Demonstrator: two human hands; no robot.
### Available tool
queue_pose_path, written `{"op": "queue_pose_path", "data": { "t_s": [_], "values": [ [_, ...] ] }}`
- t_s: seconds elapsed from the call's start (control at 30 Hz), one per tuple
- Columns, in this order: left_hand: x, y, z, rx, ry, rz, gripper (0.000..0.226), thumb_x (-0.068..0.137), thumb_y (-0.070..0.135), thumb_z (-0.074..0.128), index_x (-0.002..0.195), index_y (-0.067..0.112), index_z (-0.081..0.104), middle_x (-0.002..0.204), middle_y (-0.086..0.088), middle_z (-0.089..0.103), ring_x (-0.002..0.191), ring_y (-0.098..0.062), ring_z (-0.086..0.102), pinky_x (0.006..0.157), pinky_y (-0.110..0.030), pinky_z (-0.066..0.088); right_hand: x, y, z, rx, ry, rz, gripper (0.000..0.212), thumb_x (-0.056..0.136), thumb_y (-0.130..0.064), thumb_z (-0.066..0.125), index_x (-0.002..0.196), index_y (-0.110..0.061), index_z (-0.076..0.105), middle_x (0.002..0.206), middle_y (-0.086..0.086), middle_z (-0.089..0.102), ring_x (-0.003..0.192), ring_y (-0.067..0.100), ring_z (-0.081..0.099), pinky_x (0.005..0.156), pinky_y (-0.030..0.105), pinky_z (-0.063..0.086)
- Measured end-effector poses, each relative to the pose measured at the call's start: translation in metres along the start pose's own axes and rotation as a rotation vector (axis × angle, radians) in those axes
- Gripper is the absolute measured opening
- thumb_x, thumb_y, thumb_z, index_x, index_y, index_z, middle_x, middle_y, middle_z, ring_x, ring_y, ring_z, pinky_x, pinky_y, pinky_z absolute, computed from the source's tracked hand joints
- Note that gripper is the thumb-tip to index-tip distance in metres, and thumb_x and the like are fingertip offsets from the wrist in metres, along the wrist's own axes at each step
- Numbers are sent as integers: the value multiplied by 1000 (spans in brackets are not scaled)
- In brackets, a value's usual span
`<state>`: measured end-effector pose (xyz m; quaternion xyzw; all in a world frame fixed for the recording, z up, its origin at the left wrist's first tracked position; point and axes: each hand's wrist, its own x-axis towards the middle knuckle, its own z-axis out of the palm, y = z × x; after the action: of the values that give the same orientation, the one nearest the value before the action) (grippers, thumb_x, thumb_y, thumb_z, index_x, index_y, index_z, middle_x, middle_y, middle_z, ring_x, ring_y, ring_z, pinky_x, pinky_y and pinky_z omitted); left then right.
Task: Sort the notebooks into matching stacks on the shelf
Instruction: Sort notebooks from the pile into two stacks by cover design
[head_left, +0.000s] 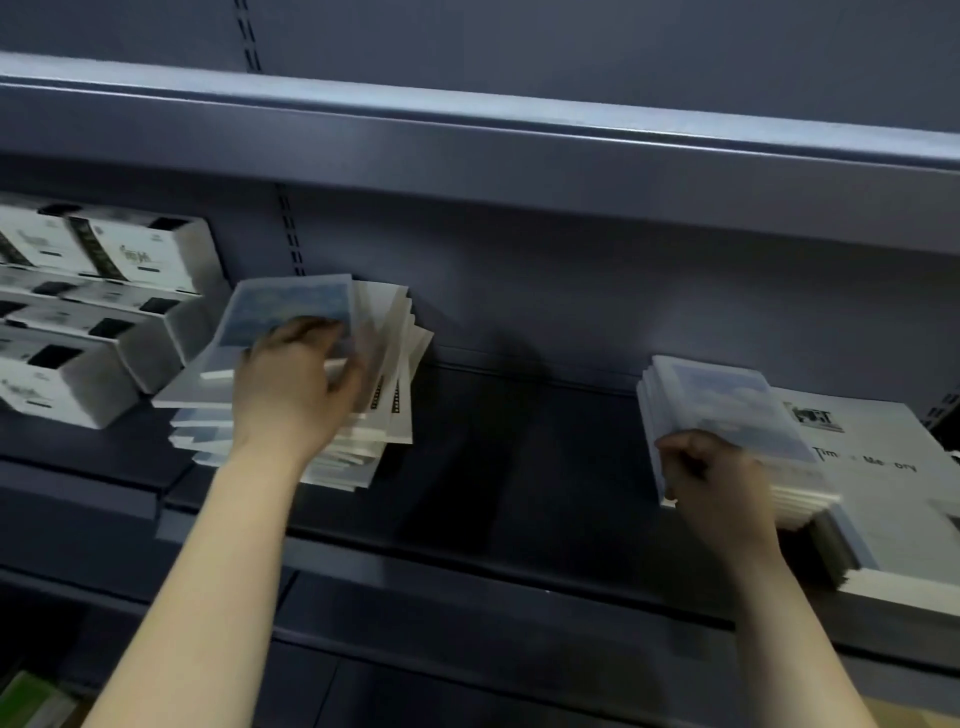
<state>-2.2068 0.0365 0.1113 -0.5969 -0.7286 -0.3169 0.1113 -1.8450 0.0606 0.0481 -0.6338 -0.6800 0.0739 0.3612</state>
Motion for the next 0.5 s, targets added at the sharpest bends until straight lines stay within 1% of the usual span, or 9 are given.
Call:
{"op": "queue_pose_path", "data": {
  "t_s": [0.1,0.17,0.2,0.27,0.33,0.43,0.5],
  "values": [
    [8,-31,-7,55,1,-96,35,90,35,54,117,15,63,114,-16,64,101,-41,59,84,-47,47,-5,-14,12,15,-59,28,16,92,-10,59,99,-21,69,88,-5,67,78,15,64,77,34,52],
    [14,-49,-9,96,-30,-175,35,92,39,48,112,15,64,111,-19,63,99,-43,57,84,-49,47,-6,-22,19,40,-76,56,17,92,-10,60,101,-19,71,90,-1,70,79,19,67,80,40,54],
    [17,-57,-9,120,-66,-218,38,93,42,45,111,15,63,112,-19,61,100,-43,57,85,-50,47,-7,-26,23,54,-75,63,17,91,-9,60,100,-18,72,89,1,71,79,21,68,80,40,54],
    [22,-70,-8,150,-147,-292,50,91,53,41,115,15,61,116,-19,59,105,-42,55,88,-50,46,-9,-32,31,59,-68,66,17,90,-7,61,99,-17,73,88,3,72,77,22,68,79,37,53],
    [27,-78,-6,138,-201,-331,66,85,66,39,123,15,56,120,-20,57,109,-42,53,89,-48,46,-11,-37,38,59,-65,66,18,89,-5,62,99,-16,73,88,3,72,77,22,68,78,32,51],
    [33,-87,-5,104,-257,-330,82,75,81,39,129,20,49,124,-19,58,115,-40,52,90,-46,46,-13,-43,49,57,-79,96,18,89,-6,63,99,-17,73,88,3,72,77,20,66,76,27,46],
    [38,-92,-4,26,-299,-328,90,71,84,44,137,23,42,131,-15,54,121,-37,49,93,-45,45,-15,-45,55,57,-72,116,18,89,-7,63,98,-19,73,87,2,72,77,18,64,76,25,42]
  ]
}}
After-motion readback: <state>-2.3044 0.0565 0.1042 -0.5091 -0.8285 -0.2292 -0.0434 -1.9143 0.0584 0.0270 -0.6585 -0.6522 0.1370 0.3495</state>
